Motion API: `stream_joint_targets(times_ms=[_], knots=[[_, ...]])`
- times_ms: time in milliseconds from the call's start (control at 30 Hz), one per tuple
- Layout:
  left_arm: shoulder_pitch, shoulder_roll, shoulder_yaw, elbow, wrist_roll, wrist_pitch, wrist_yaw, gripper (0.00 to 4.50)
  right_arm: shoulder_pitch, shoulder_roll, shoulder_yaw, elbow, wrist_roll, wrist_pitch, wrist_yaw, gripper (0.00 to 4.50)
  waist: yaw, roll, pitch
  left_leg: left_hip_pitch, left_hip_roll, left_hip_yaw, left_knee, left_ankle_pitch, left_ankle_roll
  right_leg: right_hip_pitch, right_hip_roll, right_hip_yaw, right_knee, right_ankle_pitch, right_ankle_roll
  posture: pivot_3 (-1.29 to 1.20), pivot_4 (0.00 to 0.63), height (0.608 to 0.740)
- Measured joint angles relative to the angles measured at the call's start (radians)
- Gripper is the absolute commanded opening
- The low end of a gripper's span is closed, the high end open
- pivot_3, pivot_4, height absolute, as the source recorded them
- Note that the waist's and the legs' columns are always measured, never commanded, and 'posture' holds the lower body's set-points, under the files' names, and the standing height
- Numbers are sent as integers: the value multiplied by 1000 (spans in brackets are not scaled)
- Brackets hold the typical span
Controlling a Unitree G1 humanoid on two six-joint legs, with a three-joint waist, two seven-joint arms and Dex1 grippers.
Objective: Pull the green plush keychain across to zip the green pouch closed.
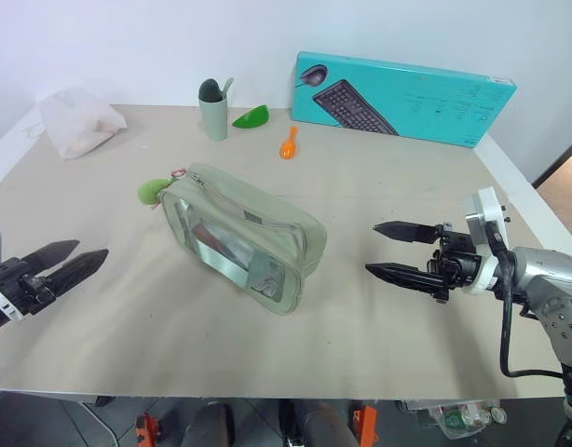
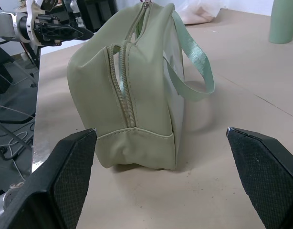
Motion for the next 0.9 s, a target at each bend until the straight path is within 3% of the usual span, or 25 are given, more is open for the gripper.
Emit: stream_joint_targets(times_ms=[133,267,533,700,900], knots=[[-24,5,-5,1,1,7,10,4494,-29,1,3,-1,10,9,-6,4500,0,0,0,0,0,0,1,0,0,0,0,0,1,0,0,0,150,740],[-141,5,-9,-1,-25,-1,13,4494,-133,14,26,-100,96,53,-23,4500,0,0,0,0,1,-1,1,1,0,1,2,-1,1,1,0,0,150,740],[-140,-1,-50,-163,-117,-20,-103,4494,-191,16,91,-218,239,124,3,4500,-1,-1,0,-1,0,-1,1,-1,-2,0,0,-1,1,-1,0,0,150,740],[-99,34,-89,-230,-119,-23,-185,4494,-232,6,267,-178,12,19,49,4500,-3,0,0,1,1,0,3,0,-1,0,0,-1,1,0,0,0,150,740],[-65,38,-92,-239,-106,-27,-207,4494,-276,49,383,-60,-199,-118,53,4500,-2,0,0,0,2,0,4,0,-1,0,2,-1,2,1,0,0,150,740]])
